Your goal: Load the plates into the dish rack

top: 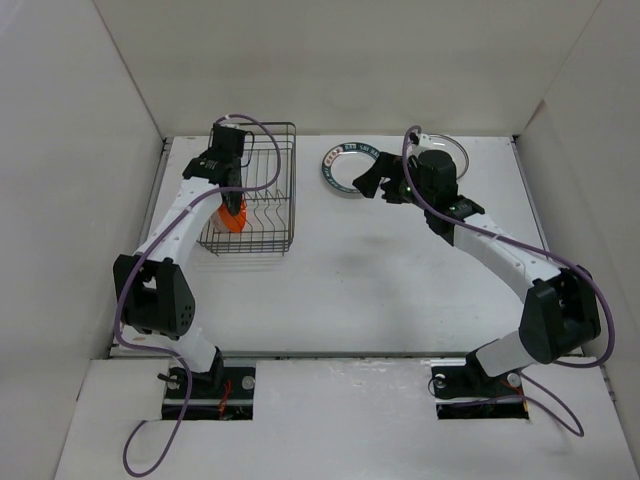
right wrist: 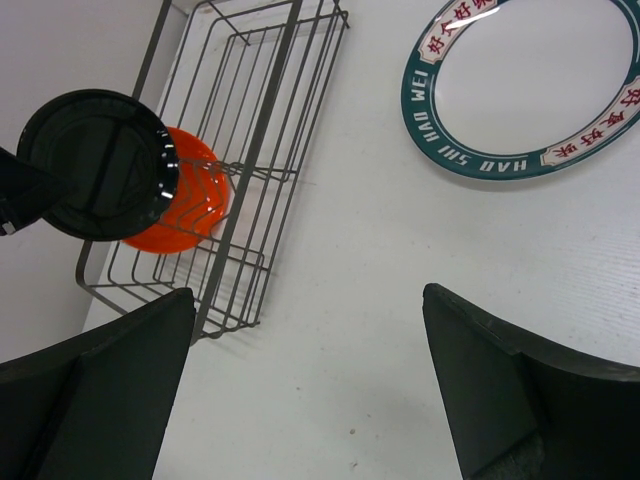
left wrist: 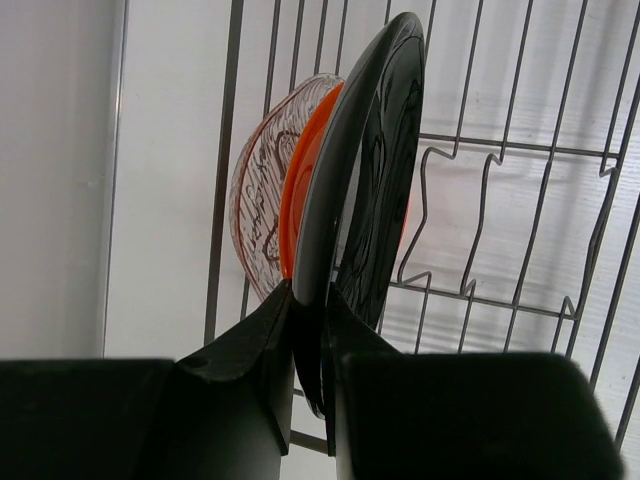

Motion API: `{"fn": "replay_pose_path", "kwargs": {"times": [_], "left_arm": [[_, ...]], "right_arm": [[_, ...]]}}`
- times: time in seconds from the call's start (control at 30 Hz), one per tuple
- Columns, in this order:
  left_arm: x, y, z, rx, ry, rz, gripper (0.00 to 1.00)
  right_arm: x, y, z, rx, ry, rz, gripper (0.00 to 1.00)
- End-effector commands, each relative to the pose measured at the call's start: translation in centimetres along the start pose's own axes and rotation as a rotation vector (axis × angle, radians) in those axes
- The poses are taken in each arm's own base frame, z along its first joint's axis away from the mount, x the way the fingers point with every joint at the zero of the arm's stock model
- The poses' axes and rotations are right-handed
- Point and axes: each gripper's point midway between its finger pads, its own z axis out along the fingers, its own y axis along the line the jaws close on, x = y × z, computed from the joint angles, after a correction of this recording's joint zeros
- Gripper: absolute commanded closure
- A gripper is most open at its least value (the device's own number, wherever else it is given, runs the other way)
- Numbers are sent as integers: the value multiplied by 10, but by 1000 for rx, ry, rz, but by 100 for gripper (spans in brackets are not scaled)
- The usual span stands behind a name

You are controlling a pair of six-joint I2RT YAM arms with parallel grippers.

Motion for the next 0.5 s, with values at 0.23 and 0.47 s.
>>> {"fn": "replay_pose_path", "kwargs": {"times": [0.23, 0.47], "left_arm": [[-11, 2, -12, 21, -55, -32, 95], [-6, 2, -13, 44, -40, -33, 64]], "right_arm": [[-17, 12, -9, -35, -47, -22, 0], [-17, 12, -9, -35, -47, -22, 0]]}}
